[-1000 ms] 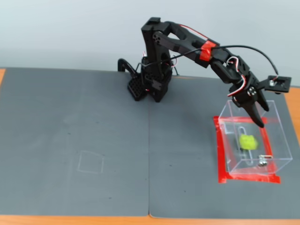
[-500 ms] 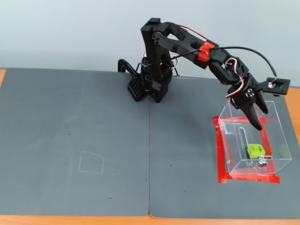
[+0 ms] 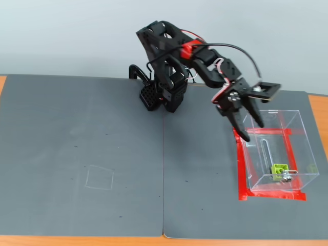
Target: Pick the green lego block and place it into the transparent box
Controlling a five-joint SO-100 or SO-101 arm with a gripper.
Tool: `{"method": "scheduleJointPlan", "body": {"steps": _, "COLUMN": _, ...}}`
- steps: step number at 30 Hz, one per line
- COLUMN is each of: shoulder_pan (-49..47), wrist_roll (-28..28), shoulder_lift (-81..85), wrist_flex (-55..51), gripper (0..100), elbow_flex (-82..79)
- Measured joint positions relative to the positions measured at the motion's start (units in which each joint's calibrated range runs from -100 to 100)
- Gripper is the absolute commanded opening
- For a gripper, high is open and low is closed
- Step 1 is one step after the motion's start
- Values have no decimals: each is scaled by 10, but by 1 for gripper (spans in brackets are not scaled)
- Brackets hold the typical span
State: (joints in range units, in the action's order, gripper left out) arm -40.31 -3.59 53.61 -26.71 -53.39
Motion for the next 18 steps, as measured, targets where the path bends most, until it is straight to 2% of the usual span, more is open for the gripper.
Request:
{"method": "scheduleJointPlan", "body": {"steps": 4, "shoulder_pan": 35, "wrist_roll": 0, "shoulder_lift": 74, "wrist_flex": 0, "gripper": 2, "elbow_flex": -57}}
{"method": "scheduleJointPlan", "body": {"steps": 18, "shoulder_pan": 190, "wrist_roll": 1, "shoulder_lift": 323, "wrist_flex": 0, "gripper": 2, "elbow_flex": -326}}
